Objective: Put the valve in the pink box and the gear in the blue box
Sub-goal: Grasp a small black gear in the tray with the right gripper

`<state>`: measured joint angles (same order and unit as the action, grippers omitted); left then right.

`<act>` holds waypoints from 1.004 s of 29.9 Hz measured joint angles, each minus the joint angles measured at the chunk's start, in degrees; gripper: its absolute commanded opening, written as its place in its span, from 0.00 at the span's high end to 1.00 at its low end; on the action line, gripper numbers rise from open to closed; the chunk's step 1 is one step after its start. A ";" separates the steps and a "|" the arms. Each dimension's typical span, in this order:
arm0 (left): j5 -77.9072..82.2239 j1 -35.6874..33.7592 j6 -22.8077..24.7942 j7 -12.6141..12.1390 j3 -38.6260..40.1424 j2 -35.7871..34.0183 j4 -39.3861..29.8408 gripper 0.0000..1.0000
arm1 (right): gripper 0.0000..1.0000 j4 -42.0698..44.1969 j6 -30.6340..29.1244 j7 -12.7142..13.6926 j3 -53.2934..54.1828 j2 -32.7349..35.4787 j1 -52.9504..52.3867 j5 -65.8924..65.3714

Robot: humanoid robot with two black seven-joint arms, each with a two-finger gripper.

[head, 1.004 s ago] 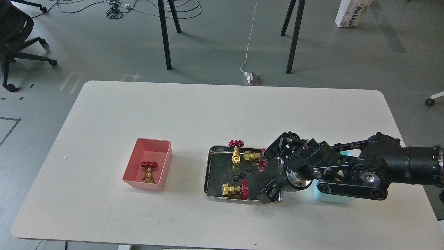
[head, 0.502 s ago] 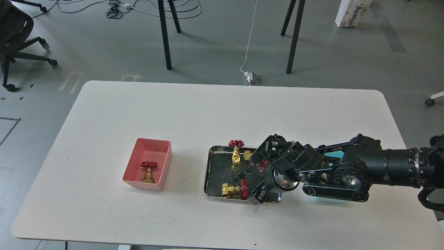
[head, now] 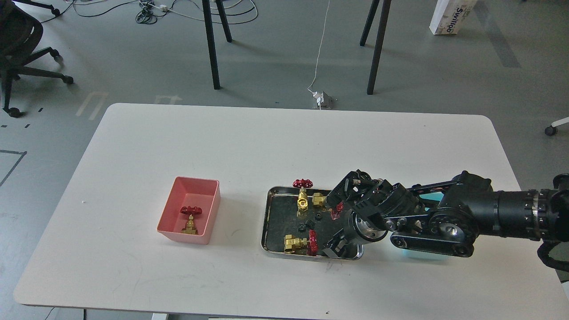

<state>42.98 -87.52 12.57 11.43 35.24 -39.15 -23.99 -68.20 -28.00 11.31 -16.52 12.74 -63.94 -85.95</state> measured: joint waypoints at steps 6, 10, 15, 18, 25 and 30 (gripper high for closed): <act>0.00 -0.34 0.02 0.00 0.00 -0.16 0.00 0.09 | 0.33 1.03 0.00 -0.03 -0.26 -0.56 0.13 -0.01; 0.01 -0.37 0.03 -0.01 0.00 -0.64 0.00 0.09 | 0.39 1.11 0.00 0.15 -0.55 -0.60 0.13 -0.03; 0.02 -0.45 0.07 -0.01 0.00 -0.73 0.00 0.09 | 0.52 1.03 0.00 0.64 -0.69 -0.61 0.13 -0.02; 0.02 -0.61 0.09 -0.01 0.00 -0.75 0.00 0.09 | 0.59 0.94 0.00 0.89 -0.69 -0.62 0.13 0.00; 0.05 -0.72 0.09 -0.01 -0.02 -0.87 0.00 0.09 | 0.76 0.57 0.01 2.56 -0.70 -0.62 0.13 0.29; 0.08 -0.73 0.10 -0.01 -0.05 -0.91 -0.01 0.09 | 0.91 0.34 0.00 3.54 -0.72 -0.81 -0.14 0.68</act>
<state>43.06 -88.25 12.67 11.42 35.19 -40.07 -23.99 -67.86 -28.00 14.85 -17.24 11.92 -64.08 -85.27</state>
